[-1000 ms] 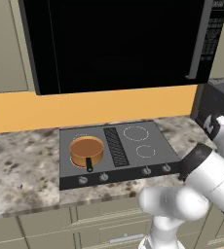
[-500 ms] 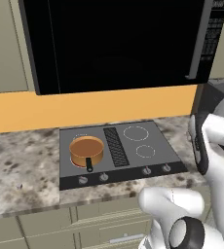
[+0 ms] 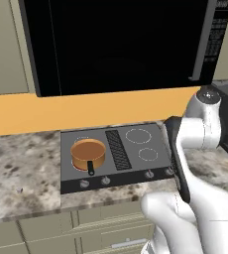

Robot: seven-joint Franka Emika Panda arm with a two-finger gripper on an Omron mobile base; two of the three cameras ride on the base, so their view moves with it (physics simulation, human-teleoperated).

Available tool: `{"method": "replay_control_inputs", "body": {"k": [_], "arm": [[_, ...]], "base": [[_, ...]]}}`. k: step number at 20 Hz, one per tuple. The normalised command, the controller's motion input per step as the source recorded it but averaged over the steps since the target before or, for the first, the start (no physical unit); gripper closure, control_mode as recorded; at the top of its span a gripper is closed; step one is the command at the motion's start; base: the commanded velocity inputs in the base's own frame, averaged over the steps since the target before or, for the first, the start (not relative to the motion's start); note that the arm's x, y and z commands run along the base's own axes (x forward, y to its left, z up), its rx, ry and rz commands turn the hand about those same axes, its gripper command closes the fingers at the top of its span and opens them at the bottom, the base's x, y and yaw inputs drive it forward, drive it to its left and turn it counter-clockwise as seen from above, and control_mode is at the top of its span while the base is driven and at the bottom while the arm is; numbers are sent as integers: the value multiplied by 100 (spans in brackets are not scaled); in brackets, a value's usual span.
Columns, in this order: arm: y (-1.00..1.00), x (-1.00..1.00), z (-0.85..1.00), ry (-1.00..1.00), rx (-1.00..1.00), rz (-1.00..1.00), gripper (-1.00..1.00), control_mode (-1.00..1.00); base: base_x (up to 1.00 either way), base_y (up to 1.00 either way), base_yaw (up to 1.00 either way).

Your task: Pick up the sugar cube(s) and place them in the saucepan with hot chocolate.

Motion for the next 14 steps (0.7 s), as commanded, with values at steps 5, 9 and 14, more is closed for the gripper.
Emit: {"method": "replay_control_inputs", "body": {"k": [5,9,14], "arm": [[100,0,28,0,-6,14,100,-100],[95,0,4,0,0,11,100,-100],[86,5,0,0,3,8,100,-100]], "base": [[0,0,0],[0,0,0],[0,0,0]]}}
